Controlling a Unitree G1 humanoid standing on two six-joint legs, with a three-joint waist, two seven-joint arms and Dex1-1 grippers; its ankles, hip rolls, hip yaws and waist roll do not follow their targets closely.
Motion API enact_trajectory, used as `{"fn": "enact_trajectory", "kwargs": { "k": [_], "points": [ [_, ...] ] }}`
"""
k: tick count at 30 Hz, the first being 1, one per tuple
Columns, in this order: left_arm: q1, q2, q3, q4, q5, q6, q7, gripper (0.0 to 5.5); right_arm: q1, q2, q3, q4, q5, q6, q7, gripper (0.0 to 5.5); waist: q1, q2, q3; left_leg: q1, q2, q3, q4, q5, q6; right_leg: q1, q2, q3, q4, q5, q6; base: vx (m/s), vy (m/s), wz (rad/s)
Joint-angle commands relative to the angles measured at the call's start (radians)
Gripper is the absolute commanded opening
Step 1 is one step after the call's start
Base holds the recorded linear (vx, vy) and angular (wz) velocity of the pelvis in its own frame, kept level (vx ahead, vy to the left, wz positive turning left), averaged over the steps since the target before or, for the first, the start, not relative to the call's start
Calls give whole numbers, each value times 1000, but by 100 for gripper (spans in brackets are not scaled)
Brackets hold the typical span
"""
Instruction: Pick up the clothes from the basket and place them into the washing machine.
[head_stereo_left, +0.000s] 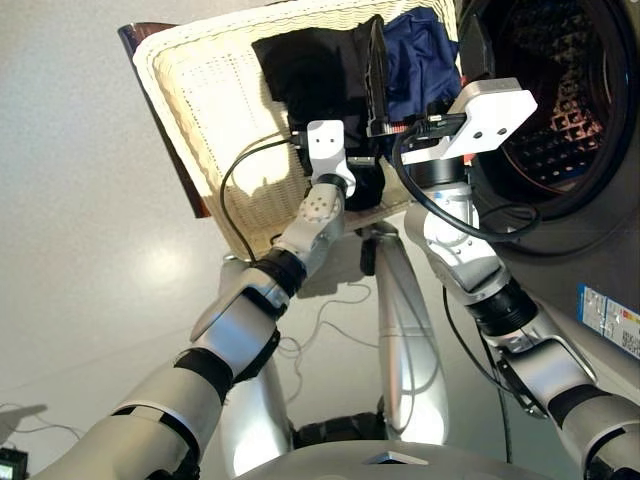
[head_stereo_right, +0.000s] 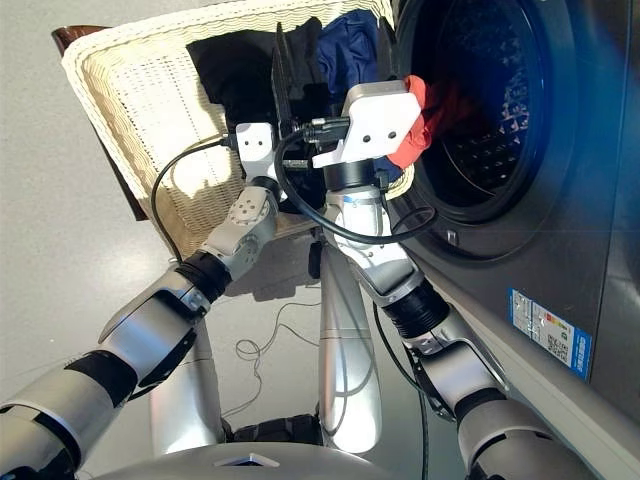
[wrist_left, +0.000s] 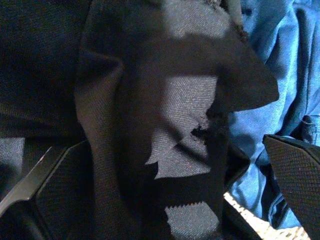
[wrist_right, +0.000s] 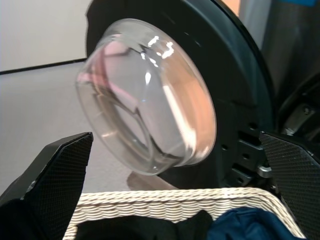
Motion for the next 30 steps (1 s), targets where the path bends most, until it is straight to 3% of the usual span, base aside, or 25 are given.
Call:
{"fn": "enact_trajectory", "kwargs": {
  "k": [1,15,17,18,23,24,25,26,30],
  "points": [
    [-37,-103,-19,15,-5,-8,-28,550,8,24,-29,-136,20,-45,16,550,18,-19,-12,-23,14,11,45,0,-19,4,-10,-27,71,-50,42,0,0,0],
    [-88,-116,10,114,55,10,3,550,6,22,-17,-142,37,-48,29,550,11,-33,-18,-39,11,10,54,3,-17,-11,-8,-31,76,-43,40,0,0,0],
    [-88,-118,15,122,63,10,11,99,8,20,-16,-144,36,-48,29,550,11,-33,-18,-39,10,10,51,5,-17,-11,-7,-29,74,-42,40,0,0,0],
    [-89,-117,18,127,71,10,19,0,10,18,-15,-143,33,-47,27,550,13,-32,-18,-36,9,10,49,6,-16,-10,-8,-30,72,-42,40,0,0,0],
    [-86,-120,16,132,90,14,23,0,17,15,-14,-147,35,-48,29,550,16,-29,-19,-28,8,16,28,15,-17,-1,-11,-29,59,-35,42,-23,4,1],
    [-86,-121,14,132,94,15,25,0,18,15,-14,-147,32,-47,27,550,14,-30,-17,-39,0,17,8,57,-12,-6,-15,-29,33,5,38,0,0,0],
    [-85,-122,15,132,97,15,26,0,21,14,-13,-147,32,-47,27,550,16,-27,-18,-24,5,16,19,20,-17,5,-13,-30,49,-30,42,-112,12,3],
    [-87,-120,16,133,108,14,29,0,22,12,-14,-148,28,-48,25,550,15,-28,-16,-32,0,18,-5,63,-12,2,-16,-29,22,10,39,0,0,0],
    [-82,-102,25,140,153,13,45,0,37,4,-18,-146,15,-53,18,550,17,-23,-14,-2,-5,24,-59,81,-11,31,-19,-27,-21,31,40,-27,2,3]
  ]
}}
